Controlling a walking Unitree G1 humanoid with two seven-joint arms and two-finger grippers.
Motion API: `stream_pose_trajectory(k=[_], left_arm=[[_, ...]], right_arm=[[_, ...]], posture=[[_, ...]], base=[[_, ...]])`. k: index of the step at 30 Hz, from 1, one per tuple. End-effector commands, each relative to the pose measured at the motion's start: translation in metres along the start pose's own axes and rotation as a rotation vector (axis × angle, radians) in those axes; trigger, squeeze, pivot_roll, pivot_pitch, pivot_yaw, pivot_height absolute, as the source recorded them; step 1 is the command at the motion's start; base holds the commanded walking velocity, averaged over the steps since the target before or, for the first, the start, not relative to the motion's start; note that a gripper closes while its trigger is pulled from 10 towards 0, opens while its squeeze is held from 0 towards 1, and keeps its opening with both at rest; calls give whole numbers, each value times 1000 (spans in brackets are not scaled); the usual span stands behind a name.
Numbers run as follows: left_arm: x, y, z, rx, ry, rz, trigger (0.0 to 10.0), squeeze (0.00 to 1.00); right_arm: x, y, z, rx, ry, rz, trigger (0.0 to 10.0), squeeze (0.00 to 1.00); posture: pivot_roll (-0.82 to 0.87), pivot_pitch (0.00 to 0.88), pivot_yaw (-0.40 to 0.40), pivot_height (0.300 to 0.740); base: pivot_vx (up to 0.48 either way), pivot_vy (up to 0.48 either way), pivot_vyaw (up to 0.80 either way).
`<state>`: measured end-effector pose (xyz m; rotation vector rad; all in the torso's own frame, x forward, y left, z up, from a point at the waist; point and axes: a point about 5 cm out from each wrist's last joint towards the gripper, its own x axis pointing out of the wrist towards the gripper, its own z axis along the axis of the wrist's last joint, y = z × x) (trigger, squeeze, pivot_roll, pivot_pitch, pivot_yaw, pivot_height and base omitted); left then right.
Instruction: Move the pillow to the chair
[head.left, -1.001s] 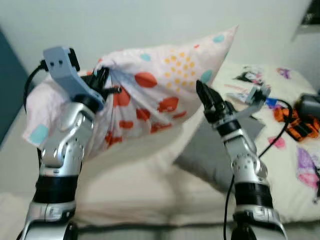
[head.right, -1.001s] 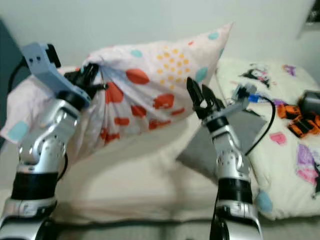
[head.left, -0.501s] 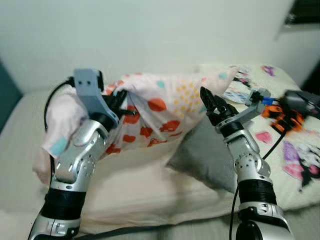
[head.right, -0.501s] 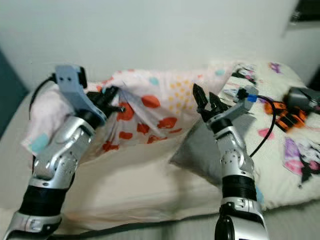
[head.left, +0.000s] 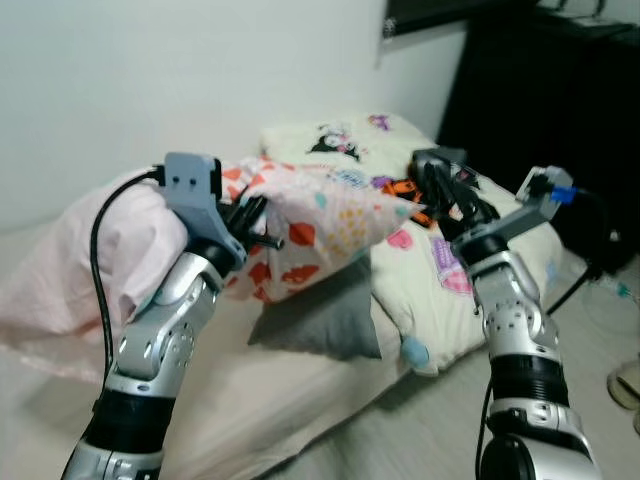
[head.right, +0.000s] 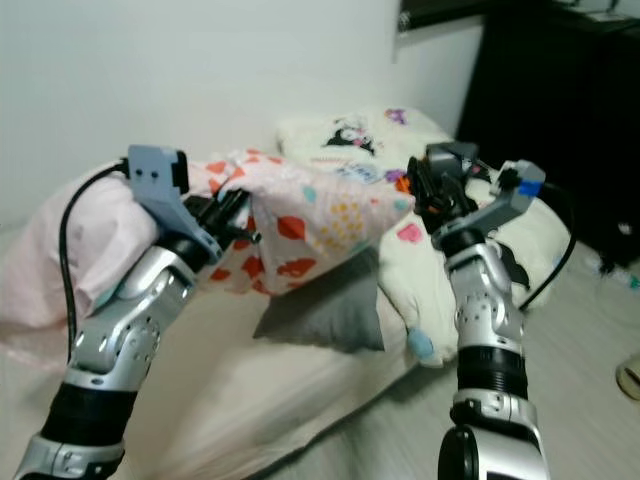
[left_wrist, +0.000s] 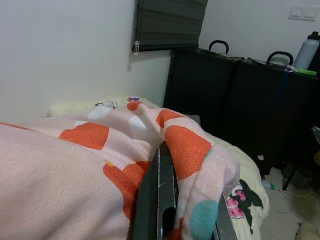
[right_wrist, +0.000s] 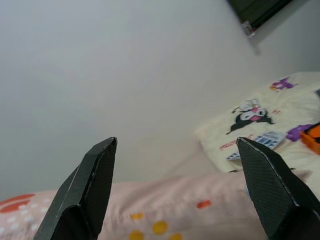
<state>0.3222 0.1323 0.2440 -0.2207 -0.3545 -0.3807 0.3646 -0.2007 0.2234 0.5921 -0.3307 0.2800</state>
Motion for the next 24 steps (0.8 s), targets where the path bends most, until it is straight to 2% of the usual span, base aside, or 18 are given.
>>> stream_pose_trajectory(k=[1,3,7,9,10,12,13,14,17,24], left_arm=[[4,-5,22,-50,-123,-25,10000,0],[5,-1,27,-77,-141,-5,10000,0],[4,1,31,-125,-169,8,10000,0],[5,9,44,-229,-240,57,10000,0],[5,9,44,-229,-240,57,10000,0],[6,18,58,-328,-312,100,10000,0],[6,18,58,-328,-312,100,10000,0],[6,22,66,-378,-349,110,10000,0],[6,25,73,-410,-376,89,10000,0],[6,24,70,-398,-356,68,10000,0]], right_arm=[[5,5,12,-2,-31,18,10000,0],[8,9,25,-16,-66,31,10000,0],[10,11,33,-26,-86,36,10000,0],[11,12,37,-29,-96,39,10000,0],[11,12,37,-29,-96,39,10000,0],[11,13,38,-28,-99,40,10000,0],[11,13,38,-28,-99,40,10000,0],[11,13,38,-27,-100,41,10000,0],[10,13,37,-26,-96,40,10000,0],[10,12,35,-24,-88,35,10000,0]], posture=[[-5,77,25,718],[-4,79,24,718],[-4,79,24,718],[-4,79,24,718],[-4,79,24,718],[-3,79,24,718],[-3,79,24,718],[-3,78,25,718],[-4,78,26,718],[-6,78,28,718]], base=[[0,0,-800],[0,0,-788],[0,0,-797],[0,0,-794],[0,0,-800],[0,0,-800],[0,0,-800],[0,0,-788],[0,0,-792],[0,0,-793]])
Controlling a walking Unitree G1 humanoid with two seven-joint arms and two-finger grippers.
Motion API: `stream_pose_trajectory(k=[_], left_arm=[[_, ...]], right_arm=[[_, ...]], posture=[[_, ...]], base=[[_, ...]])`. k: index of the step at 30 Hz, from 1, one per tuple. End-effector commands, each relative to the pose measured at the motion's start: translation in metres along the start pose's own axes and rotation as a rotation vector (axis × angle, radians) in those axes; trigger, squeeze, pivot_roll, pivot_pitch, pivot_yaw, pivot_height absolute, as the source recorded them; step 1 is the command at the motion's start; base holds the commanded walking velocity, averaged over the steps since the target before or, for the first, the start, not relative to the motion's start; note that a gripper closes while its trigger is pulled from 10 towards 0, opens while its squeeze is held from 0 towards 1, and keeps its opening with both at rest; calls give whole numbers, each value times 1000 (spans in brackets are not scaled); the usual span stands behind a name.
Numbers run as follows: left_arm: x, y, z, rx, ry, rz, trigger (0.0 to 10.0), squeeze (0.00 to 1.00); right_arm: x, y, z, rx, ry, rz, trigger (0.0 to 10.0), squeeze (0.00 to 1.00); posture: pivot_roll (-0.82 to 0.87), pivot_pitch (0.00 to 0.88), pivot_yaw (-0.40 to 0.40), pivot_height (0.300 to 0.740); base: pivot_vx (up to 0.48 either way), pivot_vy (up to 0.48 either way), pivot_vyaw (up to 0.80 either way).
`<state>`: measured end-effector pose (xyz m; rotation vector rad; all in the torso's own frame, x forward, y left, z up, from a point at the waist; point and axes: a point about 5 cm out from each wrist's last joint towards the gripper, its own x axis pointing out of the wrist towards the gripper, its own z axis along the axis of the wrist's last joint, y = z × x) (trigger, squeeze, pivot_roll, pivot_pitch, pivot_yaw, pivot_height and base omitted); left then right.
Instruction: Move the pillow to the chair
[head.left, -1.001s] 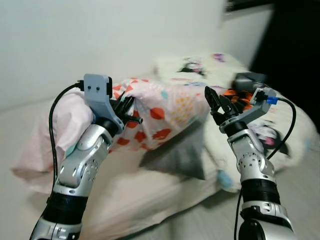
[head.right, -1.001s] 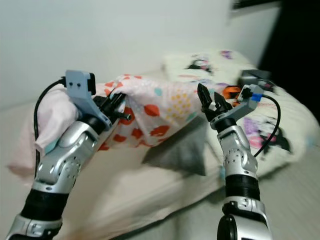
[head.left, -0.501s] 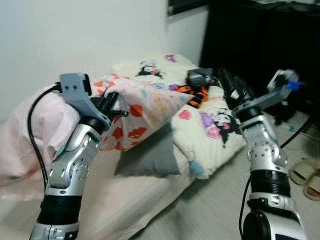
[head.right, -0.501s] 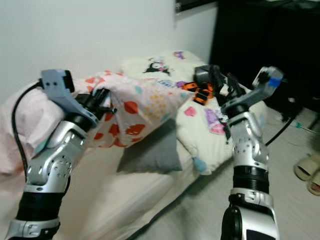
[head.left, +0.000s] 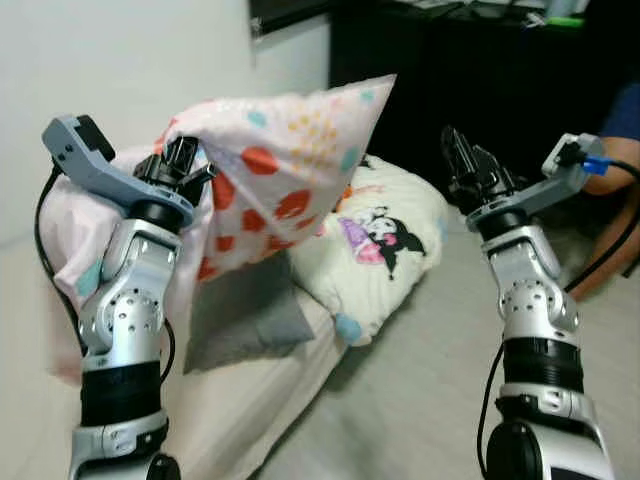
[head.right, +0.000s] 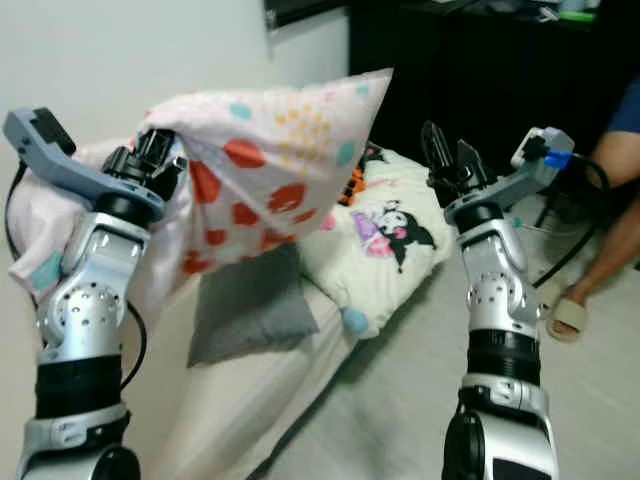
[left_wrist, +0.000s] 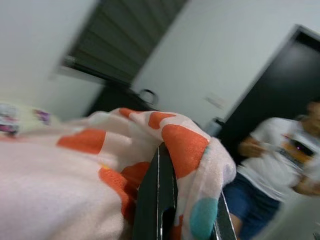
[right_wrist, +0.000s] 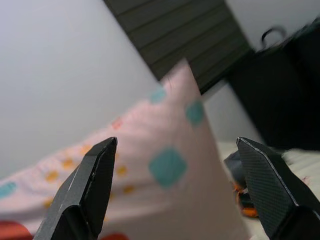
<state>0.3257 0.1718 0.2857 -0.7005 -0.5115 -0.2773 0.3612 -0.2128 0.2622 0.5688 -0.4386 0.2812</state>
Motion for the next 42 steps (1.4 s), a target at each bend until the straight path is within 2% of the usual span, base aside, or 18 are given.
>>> stream_pose_trajectory(k=[1,6,18,21,23,25,30,42], left_arm=[[0,-13,9,-9,-51,-94,10000,0],[-8,-13,-6,-39,7,-134,10000,0],[-14,-18,-17,-58,80,-200,10000,0],[-15,-19,-23,-13,109,-218,10000,0],[-17,-19,-30,45,140,-227,10000,0],[-17,-19,-30,45,140,-227,10000,0],[-23,-16,-42,139,197,-209,10000,0],[-20,-16,-45,221,197,-193,10000,0]], right_arm=[[-1,1,-5,9,14,-7,10000,0],[-5,-2,-11,-4,47,-19,10000,0],[-9,-5,-16,-18,82,-33,10000,0],[-10,-5,-20,-29,101,-35,10000,0],[-11,-5,-24,-39,117,-37,10000,0],[-11,-5,-24,-39,117,-37,10000,0],[-16,-5,-33,-54,149,-50,10000,0],[-13,-6,-37,-80,179,-69,10000,0]], posture=[[-8,79,26,718],[-11,81,23,718],[-9,70,22,718],[-9,69,22,718],[-7,75,21,718],[-7,75,21,718],[-1,86,18,718],[2,86,8,718]], base=[[0,0,-788],[0,0,-798],[0,0,-799],[0,0,-800],[0,0,-800],[0,0,-800],[0,0,-800],[0,0,-799]])
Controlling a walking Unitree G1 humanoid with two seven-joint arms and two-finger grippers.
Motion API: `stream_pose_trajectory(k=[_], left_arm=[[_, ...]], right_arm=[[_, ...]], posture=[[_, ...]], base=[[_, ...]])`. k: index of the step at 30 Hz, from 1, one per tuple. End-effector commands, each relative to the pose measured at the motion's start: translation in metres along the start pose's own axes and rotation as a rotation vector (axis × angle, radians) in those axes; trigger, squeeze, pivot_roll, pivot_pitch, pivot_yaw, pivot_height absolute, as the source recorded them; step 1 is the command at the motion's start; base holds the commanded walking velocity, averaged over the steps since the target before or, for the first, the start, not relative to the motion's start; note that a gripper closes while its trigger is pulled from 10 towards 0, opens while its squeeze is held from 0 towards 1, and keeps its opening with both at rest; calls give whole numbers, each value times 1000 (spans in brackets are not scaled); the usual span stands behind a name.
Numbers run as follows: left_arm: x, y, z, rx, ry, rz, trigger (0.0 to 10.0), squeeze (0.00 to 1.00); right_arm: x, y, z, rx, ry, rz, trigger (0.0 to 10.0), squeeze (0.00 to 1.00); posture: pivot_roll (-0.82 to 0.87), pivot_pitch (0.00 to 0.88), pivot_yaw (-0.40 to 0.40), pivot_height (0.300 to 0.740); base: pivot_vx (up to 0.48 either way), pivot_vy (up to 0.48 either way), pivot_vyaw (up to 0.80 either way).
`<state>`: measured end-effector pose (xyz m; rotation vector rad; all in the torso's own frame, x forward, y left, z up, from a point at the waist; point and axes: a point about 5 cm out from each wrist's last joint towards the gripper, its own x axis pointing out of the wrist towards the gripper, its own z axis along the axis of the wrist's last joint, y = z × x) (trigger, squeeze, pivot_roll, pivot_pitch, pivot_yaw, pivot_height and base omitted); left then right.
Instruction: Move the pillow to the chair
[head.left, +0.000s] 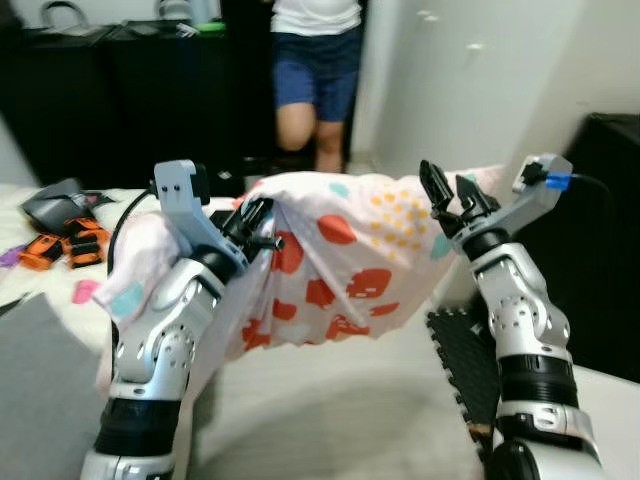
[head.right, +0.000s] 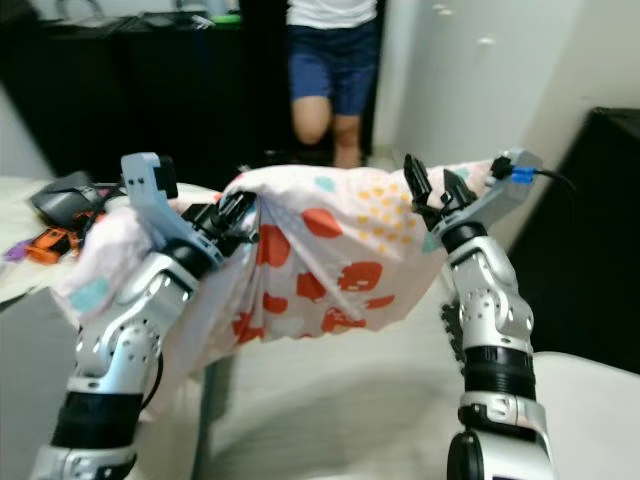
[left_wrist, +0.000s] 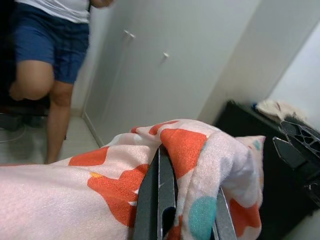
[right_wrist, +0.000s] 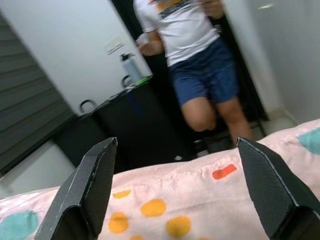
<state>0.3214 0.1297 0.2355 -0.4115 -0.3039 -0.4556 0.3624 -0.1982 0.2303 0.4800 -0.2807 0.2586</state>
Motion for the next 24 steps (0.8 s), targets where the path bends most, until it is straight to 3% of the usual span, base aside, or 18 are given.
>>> stream_pose_trajectory(k=[1,12,24], left_arm=[[3,-7,17,53,-100,-15,10000,0],[4,1,17,98,-103,80,10000,0],[7,8,8,222,-65,146,10000,0]], right_arm=[[0,-3,-6,-9,28,-26,10000,0],[-1,-7,-10,-29,46,-73,10000,0],[-5,-15,-22,-46,82,-126,10000,0]], posture=[[3,88,7,718],[0,89,13,718],[4,57,25,718]], base=[[0,0,-788],[0,0,-791],[0,0,-796]])
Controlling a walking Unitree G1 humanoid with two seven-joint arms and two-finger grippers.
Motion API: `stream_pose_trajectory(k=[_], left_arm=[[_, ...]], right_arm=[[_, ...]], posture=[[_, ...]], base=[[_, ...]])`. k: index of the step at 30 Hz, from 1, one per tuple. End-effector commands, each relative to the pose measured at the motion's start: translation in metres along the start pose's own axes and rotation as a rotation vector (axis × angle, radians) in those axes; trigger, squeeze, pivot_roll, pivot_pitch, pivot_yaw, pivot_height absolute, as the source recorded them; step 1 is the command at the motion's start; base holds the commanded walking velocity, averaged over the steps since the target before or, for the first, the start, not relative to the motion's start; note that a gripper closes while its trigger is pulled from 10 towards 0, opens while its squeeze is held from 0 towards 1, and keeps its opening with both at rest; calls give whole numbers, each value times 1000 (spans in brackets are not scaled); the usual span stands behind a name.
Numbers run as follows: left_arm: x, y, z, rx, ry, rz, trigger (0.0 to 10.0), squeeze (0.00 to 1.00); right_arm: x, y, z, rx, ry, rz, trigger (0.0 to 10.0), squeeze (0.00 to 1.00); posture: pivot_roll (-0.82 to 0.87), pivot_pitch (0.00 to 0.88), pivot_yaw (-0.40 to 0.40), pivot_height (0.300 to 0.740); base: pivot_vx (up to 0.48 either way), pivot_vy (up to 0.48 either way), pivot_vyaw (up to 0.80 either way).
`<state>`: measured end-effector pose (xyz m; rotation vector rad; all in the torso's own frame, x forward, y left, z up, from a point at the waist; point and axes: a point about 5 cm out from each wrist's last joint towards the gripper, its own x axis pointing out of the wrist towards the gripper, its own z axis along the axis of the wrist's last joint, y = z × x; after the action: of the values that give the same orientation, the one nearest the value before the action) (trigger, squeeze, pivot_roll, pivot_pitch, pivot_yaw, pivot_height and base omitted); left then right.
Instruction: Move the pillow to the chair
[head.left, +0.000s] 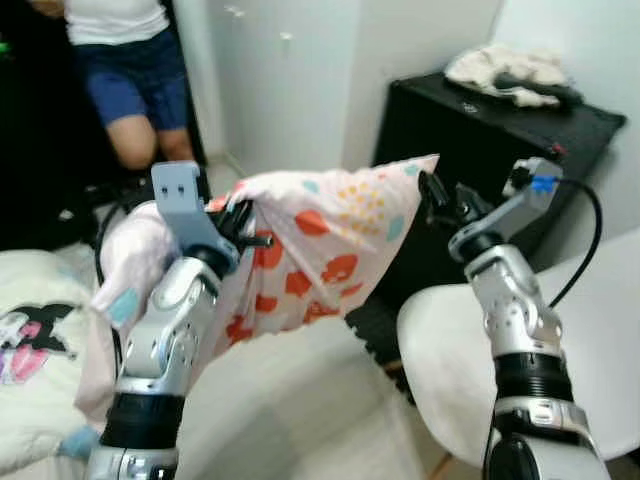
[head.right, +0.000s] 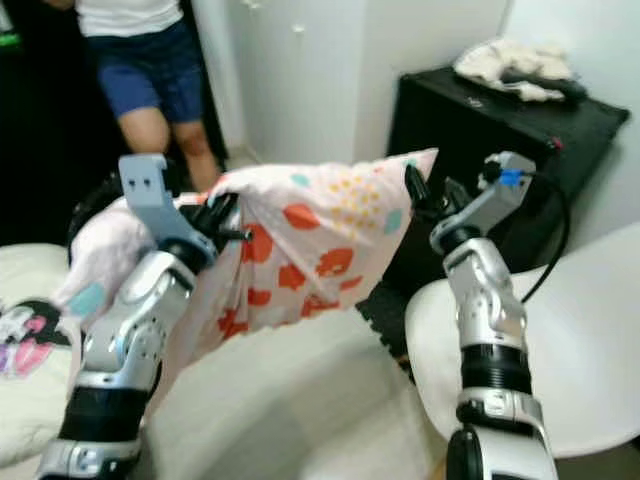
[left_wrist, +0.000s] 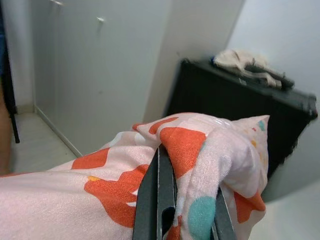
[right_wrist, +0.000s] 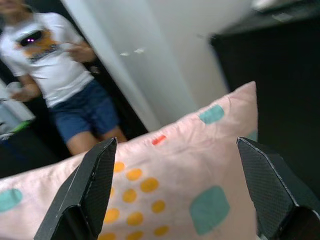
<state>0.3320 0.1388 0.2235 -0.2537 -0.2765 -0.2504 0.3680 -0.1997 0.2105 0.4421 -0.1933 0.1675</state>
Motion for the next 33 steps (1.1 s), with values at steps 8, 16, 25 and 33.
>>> stream_pose_trajectory(k=[8,16,25,33], left_arm=[[7,-5,17,93,-99,-12,10000,0],[8,-16,9,199,-74,-53,10000,0],[9,-22,0,263,-42,-51,10000,0],[9,-19,2,259,-46,-33,10000,0]], right_arm=[[-5,-5,-10,-4,20,-40,10000,0],[-4,-6,-12,-9,18,-56,10000,0],[-4,-6,-13,-17,18,-73,10000,0],[-4,-7,-14,-14,13,-87,10000,0]], posture=[[3,50,35,718],[5,50,36,718],[6,55,38,718],[10,64,39,718]], base=[[0,0,-795],[0,0,-798],[0,0,-799],[0,0,-797]])
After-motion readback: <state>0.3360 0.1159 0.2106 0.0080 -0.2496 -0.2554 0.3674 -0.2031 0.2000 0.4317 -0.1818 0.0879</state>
